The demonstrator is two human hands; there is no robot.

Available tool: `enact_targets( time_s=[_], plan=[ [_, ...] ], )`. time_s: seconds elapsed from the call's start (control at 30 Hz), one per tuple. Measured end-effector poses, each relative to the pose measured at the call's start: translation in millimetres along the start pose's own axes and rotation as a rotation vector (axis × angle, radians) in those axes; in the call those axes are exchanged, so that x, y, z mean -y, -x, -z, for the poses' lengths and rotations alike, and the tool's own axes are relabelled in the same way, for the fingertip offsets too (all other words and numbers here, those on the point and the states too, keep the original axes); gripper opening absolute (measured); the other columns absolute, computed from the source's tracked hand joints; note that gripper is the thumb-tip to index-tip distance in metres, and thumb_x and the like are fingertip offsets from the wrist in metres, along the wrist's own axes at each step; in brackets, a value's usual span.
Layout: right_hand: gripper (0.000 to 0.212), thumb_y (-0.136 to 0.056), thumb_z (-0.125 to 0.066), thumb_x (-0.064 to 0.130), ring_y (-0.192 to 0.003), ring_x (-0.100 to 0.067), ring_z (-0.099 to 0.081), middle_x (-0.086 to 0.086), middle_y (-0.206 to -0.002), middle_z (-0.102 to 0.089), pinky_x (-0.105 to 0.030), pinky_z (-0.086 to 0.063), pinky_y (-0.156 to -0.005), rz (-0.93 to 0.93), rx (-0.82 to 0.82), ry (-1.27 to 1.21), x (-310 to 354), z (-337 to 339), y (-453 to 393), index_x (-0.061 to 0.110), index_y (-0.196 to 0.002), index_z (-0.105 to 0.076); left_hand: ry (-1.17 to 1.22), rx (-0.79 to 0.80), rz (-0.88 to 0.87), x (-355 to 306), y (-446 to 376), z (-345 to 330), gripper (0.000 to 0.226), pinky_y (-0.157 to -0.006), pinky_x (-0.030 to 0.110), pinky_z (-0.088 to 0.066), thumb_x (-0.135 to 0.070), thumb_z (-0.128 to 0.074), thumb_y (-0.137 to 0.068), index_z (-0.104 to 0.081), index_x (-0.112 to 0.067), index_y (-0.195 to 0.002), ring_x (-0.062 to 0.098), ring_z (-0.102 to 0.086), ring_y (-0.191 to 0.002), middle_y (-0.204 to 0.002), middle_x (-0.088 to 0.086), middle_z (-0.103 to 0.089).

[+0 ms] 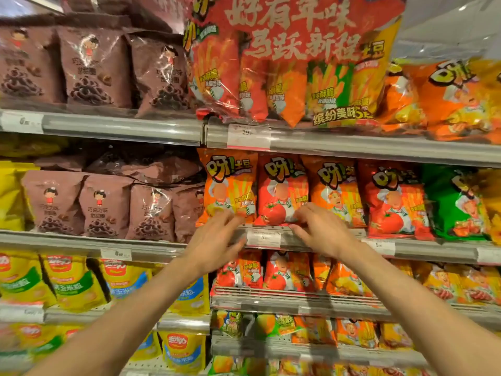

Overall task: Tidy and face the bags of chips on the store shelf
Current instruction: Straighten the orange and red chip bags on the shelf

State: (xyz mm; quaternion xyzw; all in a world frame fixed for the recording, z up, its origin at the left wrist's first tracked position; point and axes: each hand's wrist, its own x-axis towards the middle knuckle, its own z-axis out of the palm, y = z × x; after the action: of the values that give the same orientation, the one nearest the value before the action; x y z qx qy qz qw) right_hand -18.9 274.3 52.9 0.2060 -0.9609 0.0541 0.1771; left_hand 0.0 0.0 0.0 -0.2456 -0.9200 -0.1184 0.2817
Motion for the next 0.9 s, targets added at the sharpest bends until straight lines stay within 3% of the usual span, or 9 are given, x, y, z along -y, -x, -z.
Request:
enact_targets(
  time_s=[0.13, 0.27, 0.37, 0.53, 0.8, 0.9],
  plan=[
    [0.036, -0.096, -0.053, 0.054, -0.102, -0.024, -0.063, 0.0, -0.116, -0.059, -0.037, -0.05, -0.077, 0.08, 0.075, -0.024, -3.8, -22.4, -7.9, 0.023, -0.112, -0.062, 0.001, 0.062, 0.013, -12.2, -8.9, -26.0, 0.035, -0.071, 0.037, -0.053, -0.039, -0.062, -0.091, -0.055, -0.02, -0.12, 0.023, -0.055, -0.103, -0.112, 0.002, -0.055],
    [0.038, -0.092, -0.06, 0.056, -0.095, -0.021, -0.062, 0.003, -0.108, -0.056, -0.036, -0.047, -0.074, 0.078, -0.037, -0.129, -10.7, -42.6, -11.8, 0.021, -0.106, -0.064, 0.008, 0.077, 0.044, -10.6, -10.7, -43.3, 0.035, -0.074, 0.033, -0.049, -0.046, -0.054, -0.093, -0.056, -0.023, -0.119, 0.019, -0.054, -0.098, -0.108, -0.001, -0.054],
    [0.031, -0.091, -0.064, 0.05, -0.091, -0.019, -0.062, 0.004, -0.104, -0.055, -0.032, -0.042, -0.07, 0.087, -0.097, -0.139, -13.5, -52.9, -13.5, 0.021, -0.103, -0.063, 0.036, 0.073, 0.086, -6.5, -13.1, -54.9, 0.037, -0.067, 0.037, -0.052, -0.05, -0.049, -0.093, -0.057, -0.025, -0.118, 0.015, -0.054, -0.093, -0.104, -0.004, -0.051],
    [0.019, -0.089, -0.071, 0.037, -0.075, -0.016, -0.062, 0.006, -0.092, -0.056, -0.032, -0.048, -0.059, 0.08, -0.23, -0.227, -16.7, -68.2, -16.3, 0.021, -0.091, -0.063, 0.086, -0.012, 0.108, -2.1, -13.2, -63.1, 0.031, -0.055, 0.027, -0.048, -0.041, -0.068, -0.089, -0.062, -0.024, -0.114, 0.01, -0.056, -0.084, -0.098, -0.008, -0.052],
    [0.017, -0.093, -0.065, 0.042, -0.072, -0.007, -0.058, 0.013, -0.085, -0.058, -0.031, -0.052, -0.064, 0.011, -0.181, -0.339, -13.7, -52.7, -21.7, 0.026, -0.093, -0.065, 0.177, -0.034, 0.138, 3.5, -14.1, -67.8, 0.031, -0.063, 0.026, -0.049, -0.05, -0.061, -0.089, -0.061, -0.031, -0.114, -0.002, -0.05, -0.09, -0.1, -0.017, -0.05],
    [0.015, -0.093, -0.065, 0.038, -0.068, -0.007, -0.057, 0.01, -0.079, -0.06, -0.029, -0.048, -0.062, -0.005, -0.24, -0.432, -3.4, -29.2, -38.2, 0.023, -0.093, -0.065, 0.216, -0.054, 0.138, 3.3, -13.6, -67.7, 0.03, -0.066, 0.023, -0.047, -0.05, -0.061, -0.089, -0.062, -0.031, -0.113, -0.006, -0.047, -0.089, -0.098, -0.021, -0.045]
  ],
)
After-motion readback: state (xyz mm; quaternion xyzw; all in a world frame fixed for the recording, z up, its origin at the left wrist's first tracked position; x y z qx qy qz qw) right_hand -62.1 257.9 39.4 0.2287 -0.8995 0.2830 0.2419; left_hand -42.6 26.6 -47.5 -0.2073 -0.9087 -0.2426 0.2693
